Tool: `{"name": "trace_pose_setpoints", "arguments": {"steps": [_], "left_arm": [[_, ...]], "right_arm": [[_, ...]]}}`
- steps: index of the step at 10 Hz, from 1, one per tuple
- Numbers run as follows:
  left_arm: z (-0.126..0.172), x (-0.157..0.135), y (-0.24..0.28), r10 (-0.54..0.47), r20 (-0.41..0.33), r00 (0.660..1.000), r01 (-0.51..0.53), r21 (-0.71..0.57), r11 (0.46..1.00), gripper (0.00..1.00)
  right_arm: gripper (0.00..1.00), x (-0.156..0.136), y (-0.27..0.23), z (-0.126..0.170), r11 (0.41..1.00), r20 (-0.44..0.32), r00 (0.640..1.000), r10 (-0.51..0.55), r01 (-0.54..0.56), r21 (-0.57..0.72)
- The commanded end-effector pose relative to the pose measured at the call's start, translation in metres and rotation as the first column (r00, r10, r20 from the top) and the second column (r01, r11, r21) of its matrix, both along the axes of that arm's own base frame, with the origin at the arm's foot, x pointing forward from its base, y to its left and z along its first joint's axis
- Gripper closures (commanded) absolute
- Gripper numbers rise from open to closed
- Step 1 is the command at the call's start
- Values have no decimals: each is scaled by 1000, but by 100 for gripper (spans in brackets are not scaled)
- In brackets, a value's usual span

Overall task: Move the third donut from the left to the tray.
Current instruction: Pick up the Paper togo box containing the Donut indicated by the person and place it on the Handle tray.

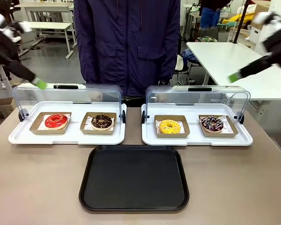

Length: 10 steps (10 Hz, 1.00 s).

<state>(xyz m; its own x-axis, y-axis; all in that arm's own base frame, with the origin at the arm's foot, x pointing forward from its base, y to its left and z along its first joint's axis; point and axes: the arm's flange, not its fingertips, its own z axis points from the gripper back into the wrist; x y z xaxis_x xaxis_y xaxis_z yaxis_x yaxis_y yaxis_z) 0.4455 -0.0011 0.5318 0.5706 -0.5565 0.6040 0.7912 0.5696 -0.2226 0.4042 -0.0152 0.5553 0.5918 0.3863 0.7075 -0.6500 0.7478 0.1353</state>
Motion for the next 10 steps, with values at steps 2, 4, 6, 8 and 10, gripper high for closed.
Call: {"name": "trace_pose_setpoints", "arguments": {"steps": [2, 4, 6, 8, 10], "left_arm": [[-27, 24, 90, -141, 29, 990, 144, -141, 979, 0], [-37, 11, 142, -164, 123, 979, 185, -181, 966, 0], [-56, 12, 174, -145, 166, 975, 183, -241, 953, 0], [-65, 9, 191, -142, 215, 966, 198, -270, 942, 0], [-70, 13, 198, -148, 237, 960, 218, -301, 929, 0]], "right_arm": [[0, 3, -88, -18, 979, 40, 996, 77, -84, 183], [0, -16, -124, -41, 964, 149, 985, 89, -122, 235], [0, -28, -155, -61, 962, 180, 981, 73, -116, 246], [0, -44, -166, -67, 954, 216, 974, 72, -130, 271], [0, -49, -172, -69, 951, 231, 970, 75, -139, 276]]}}
